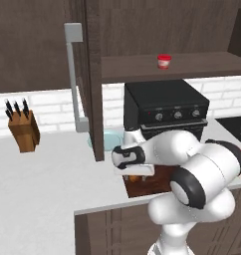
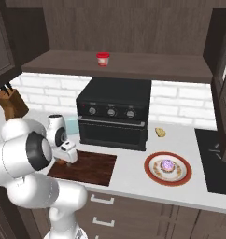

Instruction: From the different types of pastries on the counter, select a croissant and place it on the cutting board. Then retrieve a jar of jam from the cabinet and place it alongside the croissant on the cutting board.

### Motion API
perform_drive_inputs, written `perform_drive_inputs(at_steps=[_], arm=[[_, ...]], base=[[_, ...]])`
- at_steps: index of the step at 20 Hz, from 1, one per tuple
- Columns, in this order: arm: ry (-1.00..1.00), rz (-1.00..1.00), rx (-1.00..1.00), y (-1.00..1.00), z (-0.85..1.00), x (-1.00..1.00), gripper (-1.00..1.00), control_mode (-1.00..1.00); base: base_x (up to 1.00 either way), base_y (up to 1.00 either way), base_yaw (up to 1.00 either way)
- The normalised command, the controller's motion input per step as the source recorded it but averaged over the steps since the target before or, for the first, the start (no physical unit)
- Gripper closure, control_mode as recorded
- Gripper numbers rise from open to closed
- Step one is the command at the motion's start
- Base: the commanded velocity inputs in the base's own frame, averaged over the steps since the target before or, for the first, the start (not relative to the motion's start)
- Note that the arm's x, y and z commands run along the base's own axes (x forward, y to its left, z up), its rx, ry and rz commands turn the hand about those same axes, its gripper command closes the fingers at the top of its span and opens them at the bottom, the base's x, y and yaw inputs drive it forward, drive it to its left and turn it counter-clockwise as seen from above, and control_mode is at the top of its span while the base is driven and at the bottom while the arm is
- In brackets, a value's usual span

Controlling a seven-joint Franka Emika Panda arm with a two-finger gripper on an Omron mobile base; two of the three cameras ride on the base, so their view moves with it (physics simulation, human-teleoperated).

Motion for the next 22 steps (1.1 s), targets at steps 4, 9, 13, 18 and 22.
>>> perform_drive_inputs(at_steps=[4,9,13,18,22], arm=[[-0.02,0.02,0.03,-0.30,0.04,-0.39,-1.00,-1.00],[-0.08,0.01,0.00,0.03,0.48,-0.25,-1.00,-1.00],[-0.14,0.00,-0.01,0.12,0.71,-0.20,-1.00,-1.00],[-0.17,-0.08,-0.03,-0.05,0.42,-0.25,-1.00,-1.00],[-0.16,-0.20,0.00,-0.11,0.88,-0.16,-1.00,-1.00]], base=[[0.00,0.00,0.00],[0.00,0.00,0.00],[0.00,0.00,0.00],[0.00,0.00,0.00],[0.00,0.00,0.00]])
